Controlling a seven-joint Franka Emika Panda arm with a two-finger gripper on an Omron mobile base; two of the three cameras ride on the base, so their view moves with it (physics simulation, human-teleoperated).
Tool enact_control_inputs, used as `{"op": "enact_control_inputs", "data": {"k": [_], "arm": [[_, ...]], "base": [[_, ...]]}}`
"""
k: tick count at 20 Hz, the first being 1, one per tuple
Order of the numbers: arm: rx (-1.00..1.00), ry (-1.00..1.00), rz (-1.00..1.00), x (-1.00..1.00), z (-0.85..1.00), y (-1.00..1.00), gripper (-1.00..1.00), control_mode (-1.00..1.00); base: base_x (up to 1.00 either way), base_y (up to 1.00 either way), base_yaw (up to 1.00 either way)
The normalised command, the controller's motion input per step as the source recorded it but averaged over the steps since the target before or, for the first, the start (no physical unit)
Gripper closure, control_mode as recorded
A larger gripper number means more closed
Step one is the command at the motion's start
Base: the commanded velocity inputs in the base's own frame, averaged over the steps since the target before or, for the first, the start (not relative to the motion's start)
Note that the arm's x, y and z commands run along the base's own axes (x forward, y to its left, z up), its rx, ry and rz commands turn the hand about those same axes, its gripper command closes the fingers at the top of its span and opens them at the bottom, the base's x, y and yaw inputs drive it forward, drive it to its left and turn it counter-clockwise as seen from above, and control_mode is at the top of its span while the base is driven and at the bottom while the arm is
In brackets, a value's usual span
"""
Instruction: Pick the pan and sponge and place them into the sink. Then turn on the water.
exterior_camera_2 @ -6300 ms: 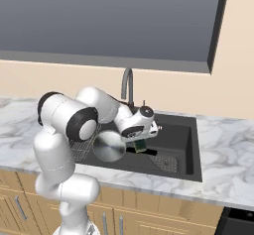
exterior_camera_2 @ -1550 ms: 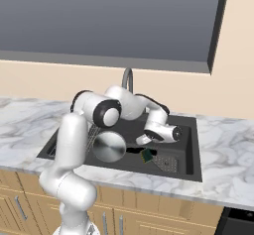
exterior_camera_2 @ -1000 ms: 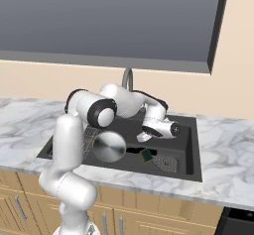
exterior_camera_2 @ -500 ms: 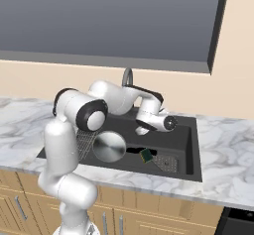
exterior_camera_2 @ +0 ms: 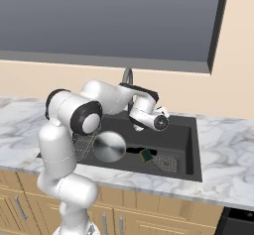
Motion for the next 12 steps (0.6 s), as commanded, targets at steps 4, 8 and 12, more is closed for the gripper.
{"op": "enact_control_inputs", "data": {"k": [4,8,12], "arm": [[0.00,0.00,-0.08,0.00,0.00,0.04,-1.00,-1.00],[0.00,0.00,-0.01,0.06,0.00,0.05,-1.00,-1.00],[0.14,0.00,0.01,0.08,0.02,0.01,-1.00,-1.00]], "base": [[0.00,0.00,0.00],[0.00,0.00,0.00],[0.00,0.00,0.00]]}}
